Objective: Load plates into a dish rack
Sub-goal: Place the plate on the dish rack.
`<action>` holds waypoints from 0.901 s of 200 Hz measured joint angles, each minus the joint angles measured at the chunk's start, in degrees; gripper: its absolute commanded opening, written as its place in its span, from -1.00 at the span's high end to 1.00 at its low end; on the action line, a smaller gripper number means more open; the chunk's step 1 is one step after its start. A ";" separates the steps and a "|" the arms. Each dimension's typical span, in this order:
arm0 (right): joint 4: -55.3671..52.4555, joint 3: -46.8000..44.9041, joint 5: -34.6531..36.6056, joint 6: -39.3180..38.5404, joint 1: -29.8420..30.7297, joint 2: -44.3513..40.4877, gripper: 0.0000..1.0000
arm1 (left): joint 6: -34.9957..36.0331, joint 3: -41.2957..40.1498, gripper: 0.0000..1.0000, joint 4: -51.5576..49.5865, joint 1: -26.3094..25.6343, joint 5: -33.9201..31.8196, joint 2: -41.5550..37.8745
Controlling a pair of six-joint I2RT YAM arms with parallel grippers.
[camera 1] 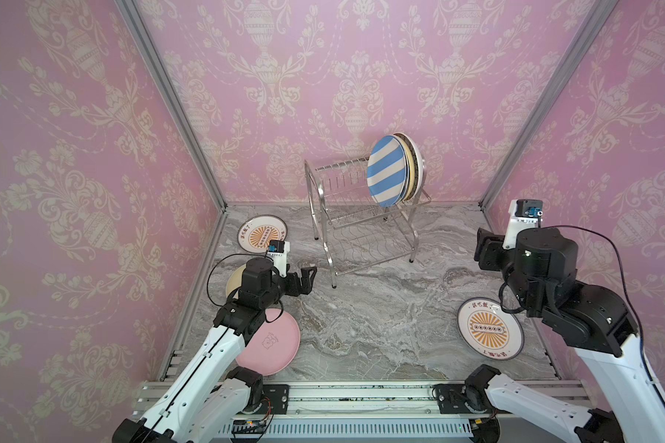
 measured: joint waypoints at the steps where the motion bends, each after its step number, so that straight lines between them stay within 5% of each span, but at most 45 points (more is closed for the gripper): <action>1: -0.11 -0.28 0.00 0.20 -0.09 -0.09 -0.34 | 0.00 0.00 -0.99 -0.02 0.00 0.00 -0.02; 43: -2.99 -18.73 -5.99 10.73 -3.61 -3.10 -0.37 | -0.87 -0.52 -0.99 -0.74 0.00 -0.13 -2.27; 103: -0.83 -33.18 -14.47 19.78 -13.44 -3.91 -0.42 | -3.02 -3.28 -0.99 -1.01 0.00 -0.13 -2.82; 180: 9.60 -46.88 -29.51 21.38 -28.79 0.68 -0.48 | -6.71 -5.86 -0.99 2.27 -0.02 1.64 -0.37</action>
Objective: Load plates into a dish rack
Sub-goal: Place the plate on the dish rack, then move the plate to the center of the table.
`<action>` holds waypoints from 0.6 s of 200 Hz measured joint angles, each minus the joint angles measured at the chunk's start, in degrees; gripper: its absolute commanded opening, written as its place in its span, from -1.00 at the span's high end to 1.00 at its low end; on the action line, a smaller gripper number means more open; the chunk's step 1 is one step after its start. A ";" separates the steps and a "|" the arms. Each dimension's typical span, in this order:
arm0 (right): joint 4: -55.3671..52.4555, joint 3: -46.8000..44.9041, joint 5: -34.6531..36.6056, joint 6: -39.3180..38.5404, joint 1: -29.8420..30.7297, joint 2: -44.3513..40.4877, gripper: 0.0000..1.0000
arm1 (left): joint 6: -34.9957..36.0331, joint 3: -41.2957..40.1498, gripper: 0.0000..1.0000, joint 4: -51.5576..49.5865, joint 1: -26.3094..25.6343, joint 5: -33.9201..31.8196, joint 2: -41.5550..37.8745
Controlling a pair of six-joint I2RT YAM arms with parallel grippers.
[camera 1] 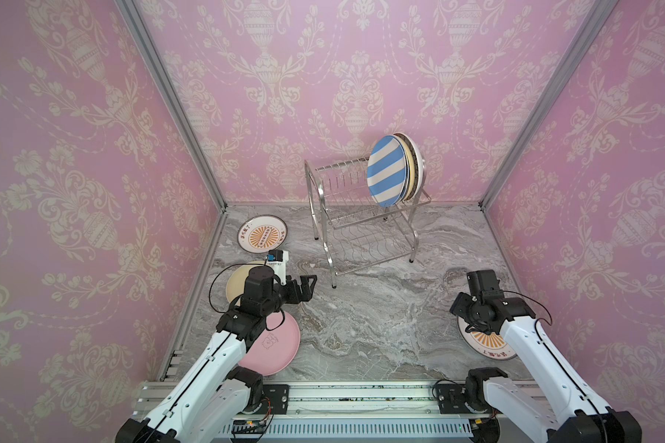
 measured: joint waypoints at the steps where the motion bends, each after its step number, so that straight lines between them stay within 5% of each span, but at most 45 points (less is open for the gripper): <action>1: 0.09 -0.07 -0.13 0.00 -0.07 0.00 -0.48 | -0.04 0.00 -0.99 0.17 0.00 0.04 0.11; 120: 11.04 -5.57 -9.79 -0.02 -4.72 8.09 -0.51 | -0.39 -0.37 -0.99 4.15 -1.60 1.51 3.78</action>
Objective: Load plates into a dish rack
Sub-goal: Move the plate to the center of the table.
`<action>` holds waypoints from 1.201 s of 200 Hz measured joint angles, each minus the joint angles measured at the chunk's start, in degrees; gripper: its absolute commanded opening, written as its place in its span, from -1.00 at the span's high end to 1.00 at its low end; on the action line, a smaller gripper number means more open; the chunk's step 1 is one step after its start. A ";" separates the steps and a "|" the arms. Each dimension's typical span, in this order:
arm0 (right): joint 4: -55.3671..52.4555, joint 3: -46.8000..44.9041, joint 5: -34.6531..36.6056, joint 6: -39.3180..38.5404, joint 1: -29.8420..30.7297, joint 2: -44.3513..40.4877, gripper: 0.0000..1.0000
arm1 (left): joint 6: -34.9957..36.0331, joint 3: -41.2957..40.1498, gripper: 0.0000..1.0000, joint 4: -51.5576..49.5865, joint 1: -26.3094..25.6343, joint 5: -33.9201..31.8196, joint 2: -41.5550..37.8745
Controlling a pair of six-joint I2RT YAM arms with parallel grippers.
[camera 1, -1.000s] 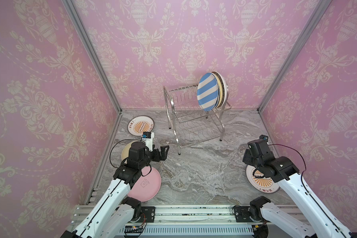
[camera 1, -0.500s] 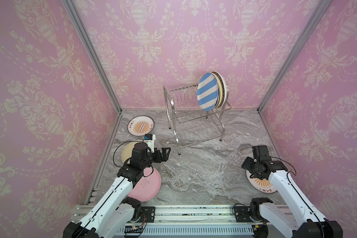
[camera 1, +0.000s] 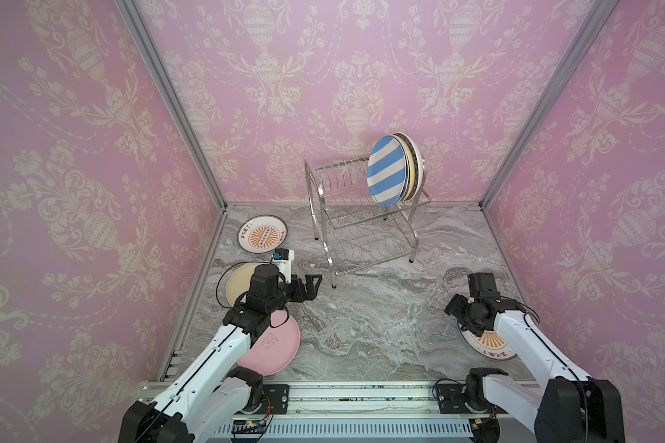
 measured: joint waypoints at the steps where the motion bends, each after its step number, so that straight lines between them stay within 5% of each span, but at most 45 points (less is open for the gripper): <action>1: 0.04 0.00 -0.09 0.00 0.00 0.07 -0.51 | 0.00 0.00 -0.99 0.04 -0.02 0.02 0.02; 150: 10.34 -4.15 -8.07 2.89 1.77 1.01 -0.51 | -1.31 -1.62 -0.99 1.16 -1.55 -0.07 0.09; 240: 6.67 -0.85 -5.44 2.73 3.13 1.22 -0.55 | -1.29 -1.62 -0.99 1.16 -1.90 -0.07 0.09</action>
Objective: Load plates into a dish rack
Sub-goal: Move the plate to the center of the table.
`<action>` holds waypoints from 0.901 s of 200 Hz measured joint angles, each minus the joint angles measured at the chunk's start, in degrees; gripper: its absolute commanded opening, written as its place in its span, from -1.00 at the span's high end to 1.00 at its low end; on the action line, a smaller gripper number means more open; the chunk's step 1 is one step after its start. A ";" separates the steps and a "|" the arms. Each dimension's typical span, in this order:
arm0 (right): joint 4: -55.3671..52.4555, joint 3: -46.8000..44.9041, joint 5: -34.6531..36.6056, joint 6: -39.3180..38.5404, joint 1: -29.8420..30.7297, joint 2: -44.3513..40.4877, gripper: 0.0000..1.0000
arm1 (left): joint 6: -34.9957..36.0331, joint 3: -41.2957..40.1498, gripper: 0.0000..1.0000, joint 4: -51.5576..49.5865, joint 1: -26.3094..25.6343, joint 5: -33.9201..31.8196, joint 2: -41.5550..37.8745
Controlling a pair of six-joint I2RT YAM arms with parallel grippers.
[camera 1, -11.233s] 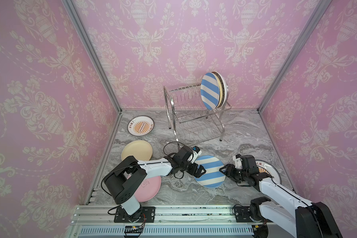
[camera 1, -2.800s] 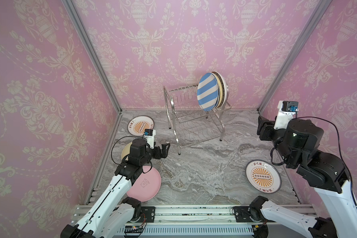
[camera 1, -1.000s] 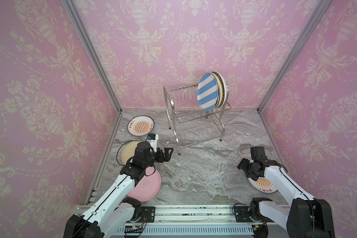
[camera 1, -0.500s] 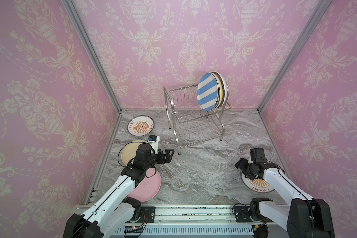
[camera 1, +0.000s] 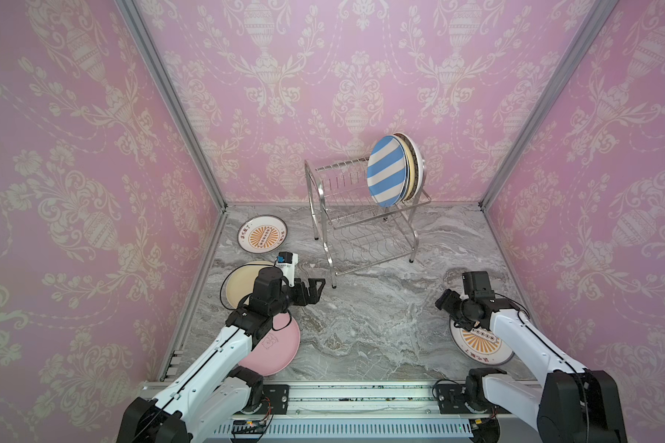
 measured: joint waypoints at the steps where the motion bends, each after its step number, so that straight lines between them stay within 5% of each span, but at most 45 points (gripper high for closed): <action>1: -0.02 0.00 0.00 0.00 0.00 0.00 -0.55 | 0.00 0.00 -0.99 0.00 0.00 0.00 0.00; 129: -8.90 -0.13 5.88 -0.13 -4.09 -9.07 -0.57 | 0.04 0.00 -0.99 0.00 -0.02 0.04 0.09; 180: -8.31 -2.16 4.00 -0.09 -4.26 -6.19 -0.56 | 0.04 0.00 -0.99 0.02 -0.02 0.04 0.24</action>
